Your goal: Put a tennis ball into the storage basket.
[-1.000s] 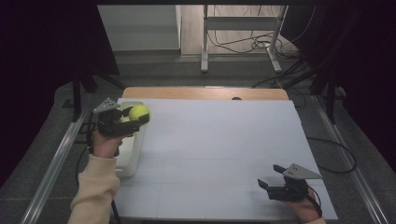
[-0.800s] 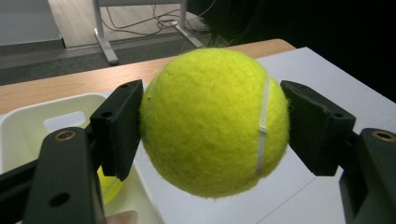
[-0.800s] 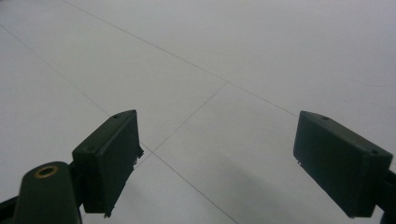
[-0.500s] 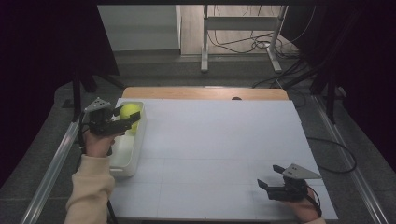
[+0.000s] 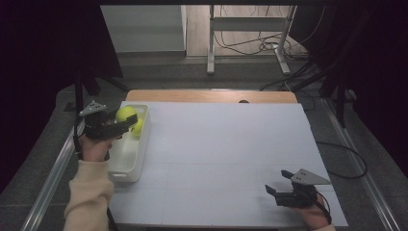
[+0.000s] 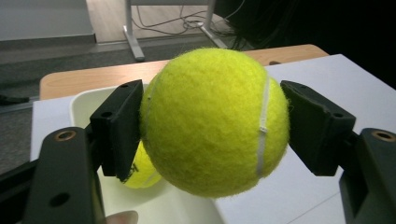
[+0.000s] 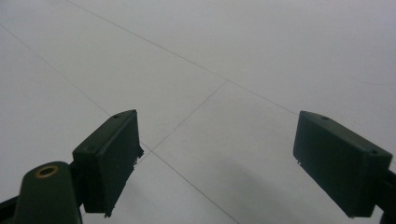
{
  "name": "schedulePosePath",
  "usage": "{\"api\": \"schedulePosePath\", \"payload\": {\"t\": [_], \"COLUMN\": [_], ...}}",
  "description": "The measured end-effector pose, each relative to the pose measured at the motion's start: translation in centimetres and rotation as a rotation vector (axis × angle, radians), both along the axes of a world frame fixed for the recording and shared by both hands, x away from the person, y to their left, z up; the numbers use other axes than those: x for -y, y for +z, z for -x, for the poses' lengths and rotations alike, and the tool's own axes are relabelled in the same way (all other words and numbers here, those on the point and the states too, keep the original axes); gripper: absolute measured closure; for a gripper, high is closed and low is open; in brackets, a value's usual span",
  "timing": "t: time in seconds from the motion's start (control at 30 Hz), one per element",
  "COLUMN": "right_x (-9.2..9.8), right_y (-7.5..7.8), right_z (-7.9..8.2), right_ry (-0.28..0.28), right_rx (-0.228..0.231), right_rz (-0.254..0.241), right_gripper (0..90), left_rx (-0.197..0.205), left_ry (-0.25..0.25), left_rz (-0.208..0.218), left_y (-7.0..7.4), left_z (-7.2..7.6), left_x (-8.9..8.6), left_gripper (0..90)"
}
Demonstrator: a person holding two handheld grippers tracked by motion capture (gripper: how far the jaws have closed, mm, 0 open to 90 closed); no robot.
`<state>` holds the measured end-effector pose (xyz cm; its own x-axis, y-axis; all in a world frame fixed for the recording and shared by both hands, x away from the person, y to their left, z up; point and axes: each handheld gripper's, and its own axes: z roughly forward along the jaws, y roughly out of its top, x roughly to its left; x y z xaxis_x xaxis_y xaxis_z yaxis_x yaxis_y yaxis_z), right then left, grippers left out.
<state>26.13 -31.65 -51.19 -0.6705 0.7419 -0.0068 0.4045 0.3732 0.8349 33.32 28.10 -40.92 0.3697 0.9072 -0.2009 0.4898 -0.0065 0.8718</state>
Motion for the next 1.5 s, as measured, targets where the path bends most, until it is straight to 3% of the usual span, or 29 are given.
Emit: {"api": "schedulePosePath", "payload": {"t": [0.63, 1.07, 1.5], "right_x": [0.0, 0.1, 0.1], "right_y": [0.0, -0.1, -0.1], "right_z": [0.0, 0.0, -0.1], "right_ry": [-0.001, -0.003, 0.000], "right_rx": [-0.003, -0.004, -0.006], "right_rz": [0.002, -0.001, 0.001], "right_gripper": [15.4, 15.4, 15.4], "left_rx": [-0.071, -0.119, -0.199], "left_ry": [0.015, 0.020, 0.016], "left_rz": [-0.029, -0.072, -0.121], "left_y": [-1.7, -2.6, -3.6], "left_z": [-1.0, -1.6, -2.1], "left_x": [-0.4, -0.3, -0.3], "left_gripper": [26.3, 26.3, 26.2]}}
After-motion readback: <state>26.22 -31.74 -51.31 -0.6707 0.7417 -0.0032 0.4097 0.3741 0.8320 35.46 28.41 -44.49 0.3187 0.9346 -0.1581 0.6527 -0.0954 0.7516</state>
